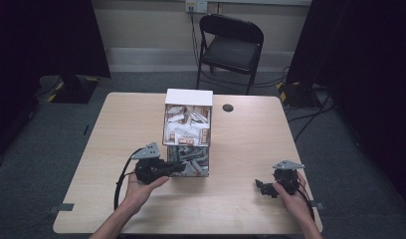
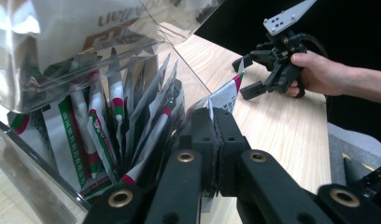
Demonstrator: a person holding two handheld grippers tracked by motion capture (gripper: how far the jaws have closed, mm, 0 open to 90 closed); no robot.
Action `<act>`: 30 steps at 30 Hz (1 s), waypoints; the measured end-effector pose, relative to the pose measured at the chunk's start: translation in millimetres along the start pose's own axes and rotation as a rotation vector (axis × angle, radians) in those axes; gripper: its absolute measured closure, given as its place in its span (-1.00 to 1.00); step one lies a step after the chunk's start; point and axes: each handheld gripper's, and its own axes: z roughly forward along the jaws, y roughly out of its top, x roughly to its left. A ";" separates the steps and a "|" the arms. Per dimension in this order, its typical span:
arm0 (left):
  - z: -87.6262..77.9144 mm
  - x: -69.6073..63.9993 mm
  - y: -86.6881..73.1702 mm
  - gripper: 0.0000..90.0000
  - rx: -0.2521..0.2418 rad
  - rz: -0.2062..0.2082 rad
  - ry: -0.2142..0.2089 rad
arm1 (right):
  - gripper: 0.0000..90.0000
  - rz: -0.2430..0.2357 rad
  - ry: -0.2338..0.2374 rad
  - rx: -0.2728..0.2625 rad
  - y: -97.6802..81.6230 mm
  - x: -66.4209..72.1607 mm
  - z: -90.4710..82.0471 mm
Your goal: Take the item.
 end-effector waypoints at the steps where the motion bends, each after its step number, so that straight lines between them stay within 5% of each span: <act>1: -0.6 -0.4 0.3 0.98 0.000 0.000 -0.001 | -1.00 0.000 0.000 0.000 0.0 0.0 0.0; 30: -17.6 -12.3 8.7 0.98 -0.020 0.003 -0.011 | -1.00 -0.003 0.002 -0.001 0.3 -0.2 0.4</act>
